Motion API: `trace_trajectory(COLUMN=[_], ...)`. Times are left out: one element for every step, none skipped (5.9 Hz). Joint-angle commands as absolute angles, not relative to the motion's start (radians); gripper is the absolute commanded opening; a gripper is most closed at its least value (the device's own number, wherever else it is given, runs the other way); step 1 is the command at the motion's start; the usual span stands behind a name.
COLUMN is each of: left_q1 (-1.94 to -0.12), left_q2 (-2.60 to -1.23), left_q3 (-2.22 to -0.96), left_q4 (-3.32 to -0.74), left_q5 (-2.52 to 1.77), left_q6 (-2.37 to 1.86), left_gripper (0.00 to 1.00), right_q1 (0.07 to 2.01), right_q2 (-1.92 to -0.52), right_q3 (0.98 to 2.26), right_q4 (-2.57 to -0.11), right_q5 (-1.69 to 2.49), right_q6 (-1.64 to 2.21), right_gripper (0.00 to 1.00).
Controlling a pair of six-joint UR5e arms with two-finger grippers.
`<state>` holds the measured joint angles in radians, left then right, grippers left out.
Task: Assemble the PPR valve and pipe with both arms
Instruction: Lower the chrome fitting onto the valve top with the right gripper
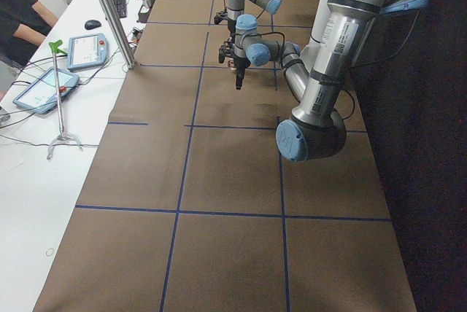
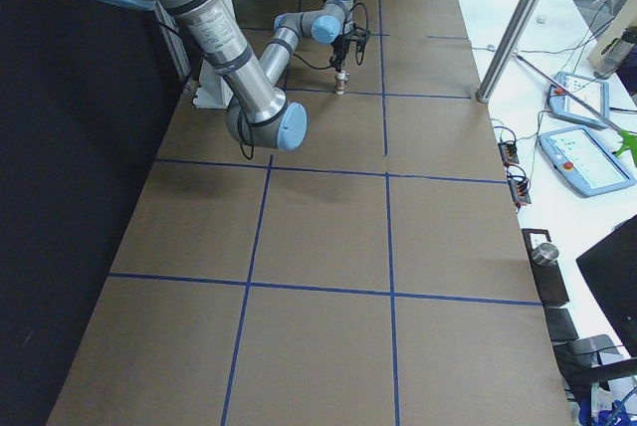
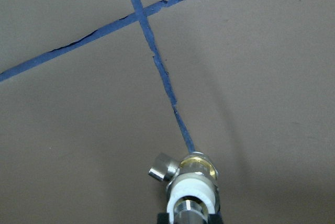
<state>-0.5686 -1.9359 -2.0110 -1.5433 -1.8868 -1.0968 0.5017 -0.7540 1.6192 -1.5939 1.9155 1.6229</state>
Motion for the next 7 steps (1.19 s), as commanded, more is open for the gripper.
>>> trace_trajectory(left_q1=[-0.569, -0.569, -0.569, -0.571, -0.571, -0.571, -0.571], left_q2=[-1.936, -1.936, -1.936, -1.936, -1.936, -1.936, -1.936], left_q3=[-2.013, -2.013, -2.013, -2.013, -2.013, -2.014, -2.014], left_q4=[-1.543, -1.543, -1.543, -1.543, -1.543, -1.543, -1.543], left_q5=[-1.887, -1.887, -1.887, -1.887, -1.887, -1.887, -1.887], left_q6=[-1.097, -1.097, -1.097, -1.097, -1.1, -1.1, -1.101], left_gripper=[0.93, 0.93, 0.93, 0.93, 0.93, 0.93, 0.93], right_q1=[0.502, 0.502, 0.502, 0.5, 0.5, 0.5, 0.5], right_q2=[-0.753, -0.753, -0.753, -0.753, -0.752, -0.75, -0.749], right_q3=[1.611, 1.608, 1.606, 1.602, 1.6, 1.6, 1.603], right_q4=[-1.594, -1.594, -1.594, -1.594, -1.594, -1.594, -1.594], right_q5=[1.914, 1.914, 1.916, 1.916, 1.916, 1.916, 1.916], right_q6=[1.623, 1.623, 1.623, 1.623, 1.623, 1.623, 1.621], right_gripper=[0.01, 0.08, 0.33, 0.69, 0.78, 0.8, 0.85])
